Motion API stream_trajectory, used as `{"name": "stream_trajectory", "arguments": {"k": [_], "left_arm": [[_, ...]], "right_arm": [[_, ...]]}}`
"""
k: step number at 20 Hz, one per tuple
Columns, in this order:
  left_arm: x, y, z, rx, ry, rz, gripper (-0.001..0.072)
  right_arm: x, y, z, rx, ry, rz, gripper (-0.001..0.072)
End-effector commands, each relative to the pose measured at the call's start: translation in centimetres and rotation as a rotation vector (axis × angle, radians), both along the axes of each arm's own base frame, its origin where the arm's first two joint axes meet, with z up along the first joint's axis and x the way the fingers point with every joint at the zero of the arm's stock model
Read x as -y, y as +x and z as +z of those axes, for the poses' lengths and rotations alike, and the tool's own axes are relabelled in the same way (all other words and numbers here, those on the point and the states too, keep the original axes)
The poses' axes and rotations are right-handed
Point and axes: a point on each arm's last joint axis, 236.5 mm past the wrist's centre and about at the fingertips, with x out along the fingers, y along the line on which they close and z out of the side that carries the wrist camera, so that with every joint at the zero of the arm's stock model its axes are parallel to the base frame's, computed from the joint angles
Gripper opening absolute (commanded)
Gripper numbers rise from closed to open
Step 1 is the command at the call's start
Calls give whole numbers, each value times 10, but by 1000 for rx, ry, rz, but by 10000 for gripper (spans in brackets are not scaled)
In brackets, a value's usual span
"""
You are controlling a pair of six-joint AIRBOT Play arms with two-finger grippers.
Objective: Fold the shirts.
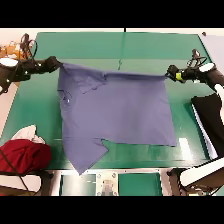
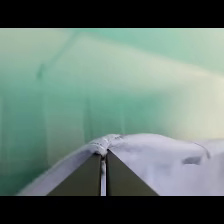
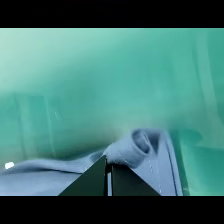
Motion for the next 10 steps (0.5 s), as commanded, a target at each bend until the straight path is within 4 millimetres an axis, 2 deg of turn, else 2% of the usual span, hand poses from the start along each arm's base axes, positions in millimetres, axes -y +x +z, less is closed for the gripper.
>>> {"name": "stream_trajectory", "arguments": {"k": [1,4,7,8,10], "left_arm": [[-13,21,26,86,13,57,28],[-11,20,23,77,20,43,28],[-1,13,-2,10,7,-14,28],[4,9,-9,-13,-1,-39,28],[13,-4,-25,-77,3,-102,28]], "right_arm": [[2,30,25,83,14,-8,11],[-2,39,42,125,-2,8,12],[-3,44,58,163,-28,31,12],[-3,43,59,159,-26,39,12],[-8,27,46,83,-25,96,11]]}}
